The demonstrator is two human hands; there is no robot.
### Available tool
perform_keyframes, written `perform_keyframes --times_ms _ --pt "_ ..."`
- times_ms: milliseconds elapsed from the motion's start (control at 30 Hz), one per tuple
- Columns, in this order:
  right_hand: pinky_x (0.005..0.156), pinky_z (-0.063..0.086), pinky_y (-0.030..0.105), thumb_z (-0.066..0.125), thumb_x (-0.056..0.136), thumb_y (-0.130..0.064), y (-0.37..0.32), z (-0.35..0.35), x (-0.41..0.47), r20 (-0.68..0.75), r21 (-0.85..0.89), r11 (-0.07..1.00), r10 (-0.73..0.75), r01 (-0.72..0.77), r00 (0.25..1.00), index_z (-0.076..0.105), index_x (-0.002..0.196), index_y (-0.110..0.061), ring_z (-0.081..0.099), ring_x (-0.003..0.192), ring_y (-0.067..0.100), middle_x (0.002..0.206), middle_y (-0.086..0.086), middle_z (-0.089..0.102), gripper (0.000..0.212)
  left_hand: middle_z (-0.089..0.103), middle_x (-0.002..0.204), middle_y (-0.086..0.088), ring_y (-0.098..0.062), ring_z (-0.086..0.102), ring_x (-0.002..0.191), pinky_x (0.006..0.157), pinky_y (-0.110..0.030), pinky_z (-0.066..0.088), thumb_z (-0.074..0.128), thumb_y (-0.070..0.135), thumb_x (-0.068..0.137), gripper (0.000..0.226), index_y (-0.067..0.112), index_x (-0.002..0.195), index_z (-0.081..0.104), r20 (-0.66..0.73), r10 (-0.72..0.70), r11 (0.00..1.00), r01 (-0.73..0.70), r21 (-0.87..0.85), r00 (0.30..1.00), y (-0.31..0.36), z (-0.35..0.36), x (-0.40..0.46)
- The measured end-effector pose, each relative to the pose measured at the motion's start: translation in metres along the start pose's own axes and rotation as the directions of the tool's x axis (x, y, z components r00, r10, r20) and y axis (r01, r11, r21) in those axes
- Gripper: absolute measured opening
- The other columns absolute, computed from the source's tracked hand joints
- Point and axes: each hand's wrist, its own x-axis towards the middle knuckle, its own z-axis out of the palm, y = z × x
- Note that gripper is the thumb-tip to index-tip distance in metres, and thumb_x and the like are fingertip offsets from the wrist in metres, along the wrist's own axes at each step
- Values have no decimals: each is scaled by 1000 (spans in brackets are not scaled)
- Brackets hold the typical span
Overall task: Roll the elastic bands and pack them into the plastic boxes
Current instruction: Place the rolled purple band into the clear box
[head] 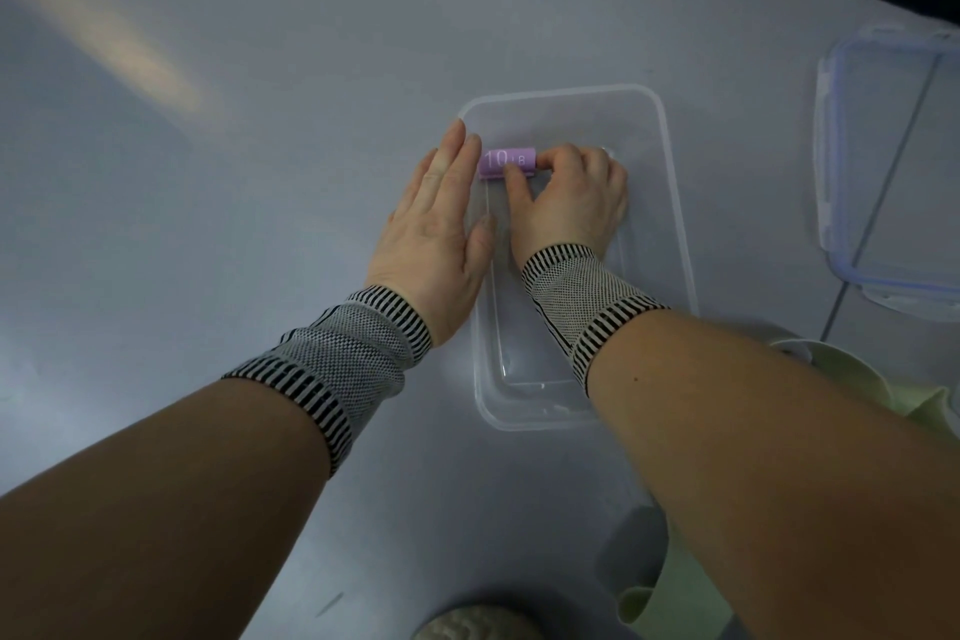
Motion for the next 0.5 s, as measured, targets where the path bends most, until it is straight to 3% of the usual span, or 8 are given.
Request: perform_keyframes --times_ms 500 --pt "100 32 40 59 82 -49 -1 1 -2 -9 -80 995 -52 51 999 61 99 -20 45 114 27 111 3 58 35 10 158 -5 -17 11 145 117 -38 21 26 36 89 66 10 149 17 -6 -3 1000 3 4 1000 1 0 1"
